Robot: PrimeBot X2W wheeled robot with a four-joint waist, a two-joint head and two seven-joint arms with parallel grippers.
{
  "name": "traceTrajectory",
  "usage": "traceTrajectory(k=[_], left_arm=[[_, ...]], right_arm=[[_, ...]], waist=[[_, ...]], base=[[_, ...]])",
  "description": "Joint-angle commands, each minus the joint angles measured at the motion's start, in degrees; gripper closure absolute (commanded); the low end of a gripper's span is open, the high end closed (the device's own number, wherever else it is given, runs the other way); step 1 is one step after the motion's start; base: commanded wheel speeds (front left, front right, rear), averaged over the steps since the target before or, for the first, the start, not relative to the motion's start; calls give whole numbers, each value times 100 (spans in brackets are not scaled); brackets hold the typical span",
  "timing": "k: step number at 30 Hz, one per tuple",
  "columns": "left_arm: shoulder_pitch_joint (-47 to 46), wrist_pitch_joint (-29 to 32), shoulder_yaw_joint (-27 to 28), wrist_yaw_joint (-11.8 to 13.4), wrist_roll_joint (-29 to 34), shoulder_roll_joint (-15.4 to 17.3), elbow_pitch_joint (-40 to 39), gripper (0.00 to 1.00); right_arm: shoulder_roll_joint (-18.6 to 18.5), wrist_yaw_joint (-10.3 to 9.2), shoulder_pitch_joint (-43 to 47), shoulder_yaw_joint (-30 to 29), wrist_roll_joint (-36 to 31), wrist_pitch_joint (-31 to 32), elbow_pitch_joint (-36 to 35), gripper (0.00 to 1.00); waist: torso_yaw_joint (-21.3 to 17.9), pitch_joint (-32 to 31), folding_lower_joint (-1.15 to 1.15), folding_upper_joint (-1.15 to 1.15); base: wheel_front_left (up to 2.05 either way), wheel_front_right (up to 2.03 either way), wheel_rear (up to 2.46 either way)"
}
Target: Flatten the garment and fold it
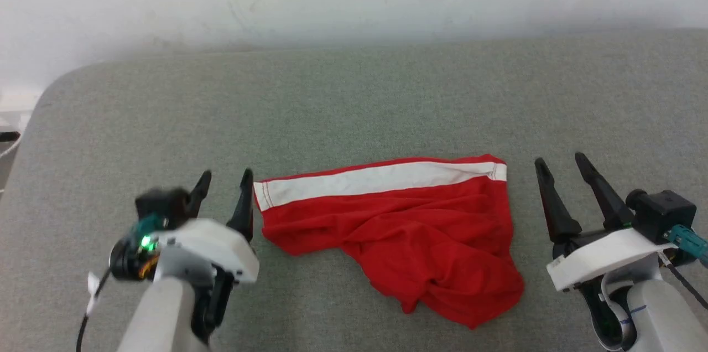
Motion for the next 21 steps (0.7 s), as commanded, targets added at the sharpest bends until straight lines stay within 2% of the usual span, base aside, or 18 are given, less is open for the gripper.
traceTrajectory(k=[1,5,9,10,16,17,19,21], left_arm=[[-439,425,-110,-152,-82,89,245,0],[-1166,1460,-353,-382,-196,184,947,0],[-1672,2497,-582,-501,-252,307,1682,0],[-1672,2497,-582,-501,-252,307,1682,0],[-2044,3680,-982,-638,-264,486,2315,0],[-2078,3820,-1089,-663,-254,505,2346,12],[-2078,4128,-1278,-696,-306,498,2412,100],[-2045,4466,-1447,-715,-389,502,2481,100]], right_arm=[[104,-4,55,-68,-127,81,-219,0],[236,-4,71,-123,-255,286,-531,0],[304,-4,57,-103,-290,395,-689,0],[304,-4,57,-103,-290,395,-689,0],[311,-4,79,-94,-258,479,-761,0],[309,-4,82,-97,-246,489,-765,0],[307,-4,79,-102,-216,524,-764,0],[288,-4,70,-102,-159,579,-759,0]], waist=[[-118,188,1,0],[-234,363,1,0],[-362,476,1,0],[-362,476,1,0],[-465,538,1,0],[-471,545,1,0],[-480,548,1,0],[-474,546,1,0]], base=[[0,0,0],[0,0,0],[0,0,0],[0,0,0],[0,0,0],[0,0,0],[0,0,0],[0,0,0]])
